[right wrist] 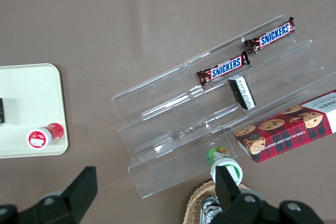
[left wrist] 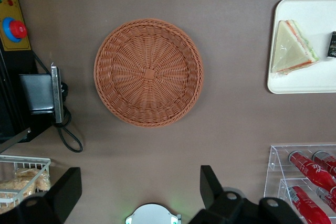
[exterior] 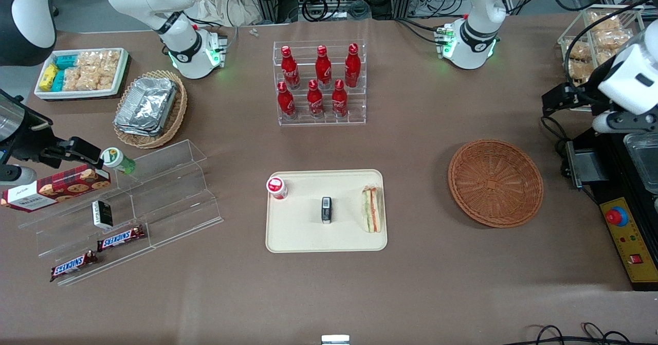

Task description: Place sandwich from basket to tray

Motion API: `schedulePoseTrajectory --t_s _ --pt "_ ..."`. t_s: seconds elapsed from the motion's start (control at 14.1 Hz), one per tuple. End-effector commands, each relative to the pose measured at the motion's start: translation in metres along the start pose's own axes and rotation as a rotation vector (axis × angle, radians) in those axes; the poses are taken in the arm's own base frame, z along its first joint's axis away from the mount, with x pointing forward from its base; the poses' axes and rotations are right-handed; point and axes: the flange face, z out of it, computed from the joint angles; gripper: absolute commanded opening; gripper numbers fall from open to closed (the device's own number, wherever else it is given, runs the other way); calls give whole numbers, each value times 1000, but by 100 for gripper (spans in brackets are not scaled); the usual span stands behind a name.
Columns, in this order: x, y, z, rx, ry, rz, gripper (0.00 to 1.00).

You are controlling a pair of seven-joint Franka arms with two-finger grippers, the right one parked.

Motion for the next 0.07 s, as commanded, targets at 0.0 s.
schedulePoseTrajectory --t_s 0.0 --pt "-3 8 5 4 -1 21 100"
